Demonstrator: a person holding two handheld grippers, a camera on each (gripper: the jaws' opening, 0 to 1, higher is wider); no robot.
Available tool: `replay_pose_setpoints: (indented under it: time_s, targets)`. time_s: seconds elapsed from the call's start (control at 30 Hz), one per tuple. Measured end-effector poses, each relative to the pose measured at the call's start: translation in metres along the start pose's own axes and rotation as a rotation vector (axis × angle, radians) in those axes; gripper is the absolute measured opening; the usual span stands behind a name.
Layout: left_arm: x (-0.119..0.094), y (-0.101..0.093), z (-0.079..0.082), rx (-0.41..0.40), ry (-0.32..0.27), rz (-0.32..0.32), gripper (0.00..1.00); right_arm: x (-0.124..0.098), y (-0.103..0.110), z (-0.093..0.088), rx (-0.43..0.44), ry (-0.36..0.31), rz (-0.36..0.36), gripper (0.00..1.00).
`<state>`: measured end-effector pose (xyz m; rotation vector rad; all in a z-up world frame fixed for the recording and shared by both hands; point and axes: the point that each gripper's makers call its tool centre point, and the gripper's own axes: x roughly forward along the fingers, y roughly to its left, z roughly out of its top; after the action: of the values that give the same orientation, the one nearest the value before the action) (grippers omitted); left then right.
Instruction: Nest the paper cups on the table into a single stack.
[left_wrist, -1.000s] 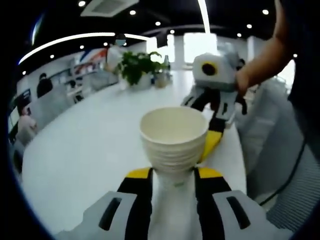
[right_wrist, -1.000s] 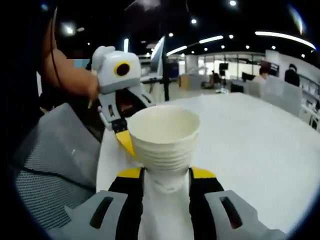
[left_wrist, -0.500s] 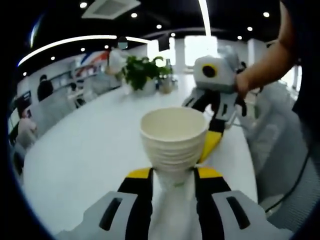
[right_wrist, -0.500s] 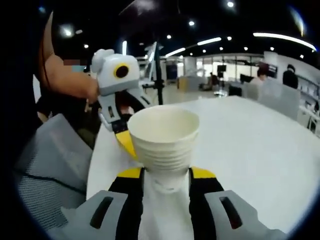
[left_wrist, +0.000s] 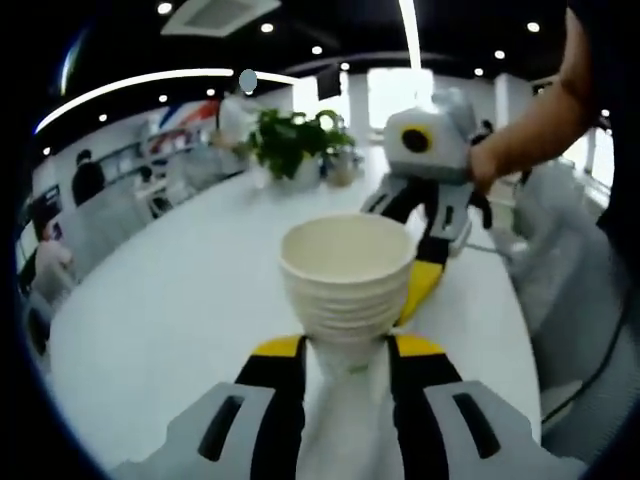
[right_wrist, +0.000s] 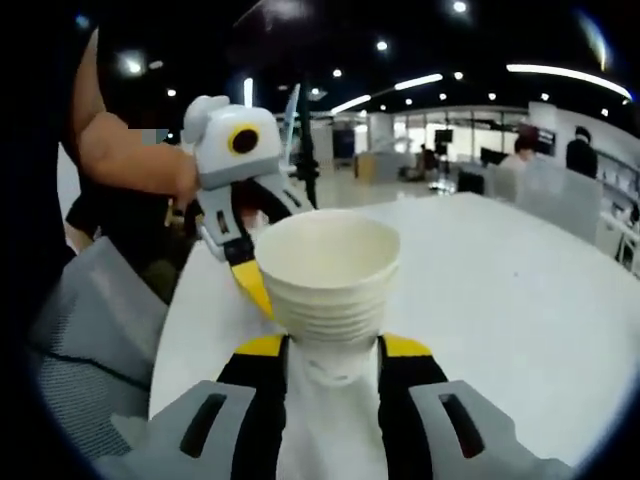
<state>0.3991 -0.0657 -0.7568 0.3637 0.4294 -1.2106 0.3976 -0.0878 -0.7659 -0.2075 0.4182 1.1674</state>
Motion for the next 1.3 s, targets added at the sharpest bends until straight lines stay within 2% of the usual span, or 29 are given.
replay_pose_setpoints:
  time_s: [0.23,0.5,0.93,1.3]
  targets:
    - [0.01,0.025,0.004,0.002,-0.003,0.003,0.3,0.006,-0.025,0.006,-0.007,0.009,0.0,0.32]
    - [0.026,0.046,0.002,0.008,0.008,-0.001,0.3,0.015,-0.049,-0.002,0.016,0.033,0.006,0.32]
    - [0.033,0.082,0.009,-0.007,-0.009,0.008,0.3,0.026,-0.083,0.012,-0.01,0.04,-0.001,0.32]
    - [0.042,0.092,0.005,-0.025,-0.016,0.002,0.3,0.03,-0.094,0.007,-0.009,0.071,0.003,0.32]
